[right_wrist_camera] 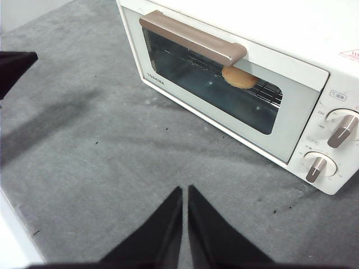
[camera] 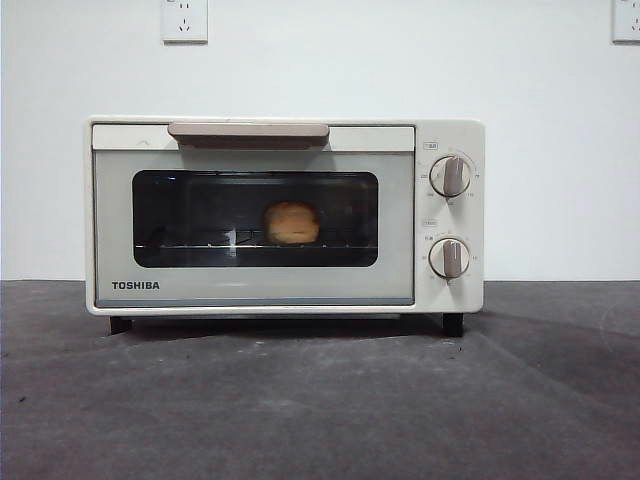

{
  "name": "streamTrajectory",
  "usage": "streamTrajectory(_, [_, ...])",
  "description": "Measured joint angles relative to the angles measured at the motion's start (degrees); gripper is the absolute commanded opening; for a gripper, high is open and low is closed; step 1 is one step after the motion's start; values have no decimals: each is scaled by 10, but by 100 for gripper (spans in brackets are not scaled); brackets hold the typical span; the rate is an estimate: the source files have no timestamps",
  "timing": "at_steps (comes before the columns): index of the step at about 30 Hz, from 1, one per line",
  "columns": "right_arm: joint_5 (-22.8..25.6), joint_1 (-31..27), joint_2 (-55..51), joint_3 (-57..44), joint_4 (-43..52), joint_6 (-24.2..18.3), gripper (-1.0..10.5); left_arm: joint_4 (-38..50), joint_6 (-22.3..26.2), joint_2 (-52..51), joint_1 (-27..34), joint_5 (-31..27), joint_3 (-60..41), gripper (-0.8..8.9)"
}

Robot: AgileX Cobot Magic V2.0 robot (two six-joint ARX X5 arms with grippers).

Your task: The left arm flap open the oven, the right arm pick bread and place it into oven, the left arm flap close the oven

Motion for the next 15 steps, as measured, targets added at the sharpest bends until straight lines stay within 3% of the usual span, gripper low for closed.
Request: streamTrajectory(15, [0, 0, 0, 0, 0, 0, 12, -13, 0, 0, 0, -2, 0, 20])
